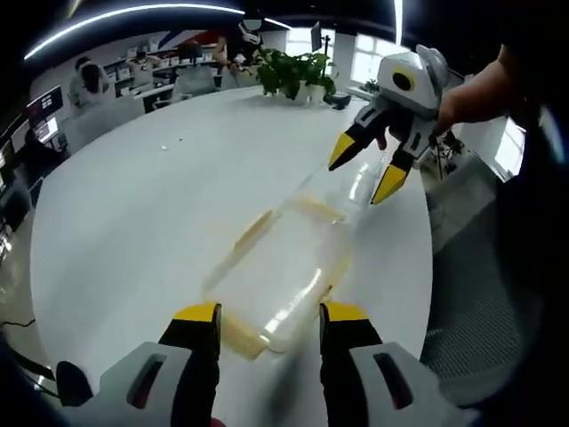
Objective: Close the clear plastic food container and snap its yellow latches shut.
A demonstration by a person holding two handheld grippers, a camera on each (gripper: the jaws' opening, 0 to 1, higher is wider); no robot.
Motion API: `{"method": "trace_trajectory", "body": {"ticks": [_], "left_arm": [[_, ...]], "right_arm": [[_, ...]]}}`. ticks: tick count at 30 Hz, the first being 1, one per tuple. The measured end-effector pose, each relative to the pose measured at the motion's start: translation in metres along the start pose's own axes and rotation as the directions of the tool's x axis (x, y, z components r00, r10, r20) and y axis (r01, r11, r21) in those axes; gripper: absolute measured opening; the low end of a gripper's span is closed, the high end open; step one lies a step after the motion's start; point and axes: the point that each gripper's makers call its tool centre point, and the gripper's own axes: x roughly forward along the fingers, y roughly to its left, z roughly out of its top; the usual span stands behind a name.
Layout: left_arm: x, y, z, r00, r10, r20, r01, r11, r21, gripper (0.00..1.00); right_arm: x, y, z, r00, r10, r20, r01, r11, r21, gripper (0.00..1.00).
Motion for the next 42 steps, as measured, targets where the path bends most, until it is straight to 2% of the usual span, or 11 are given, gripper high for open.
{"method": "trace_trajectory", "body": {"ticks": [12, 26, 37, 42], "left_arm": [[0.003, 0.005, -0.01, 0.998, -0.022, -0.052, 0.025, 0.998, 0.06, 0.47], [0.008, 0.016, -0.012, 0.997, -0.021, -0.074, 0.028, 0.994, 0.104, 0.47], [0.012, 0.021, -0.006, 0.997, -0.027, -0.077, 0.037, 0.99, 0.135, 0.47], [0.014, 0.02, -0.01, 0.995, -0.039, -0.09, 0.053, 0.986, 0.16, 0.47]], "right_arm": [[0.011, -0.003, -0.01, 0.996, 0.033, -0.084, -0.038, 0.997, -0.067, 0.41], [0.014, -0.008, -0.015, 0.993, 0.037, -0.111, -0.046, 0.996, -0.072, 0.41], [0.011, -0.016, -0.011, 0.99, 0.038, -0.132, -0.051, 0.994, -0.095, 0.42], [0.011, -0.016, -0.01, 0.989, 0.044, -0.144, -0.06, 0.992, -0.109, 0.42]]}}
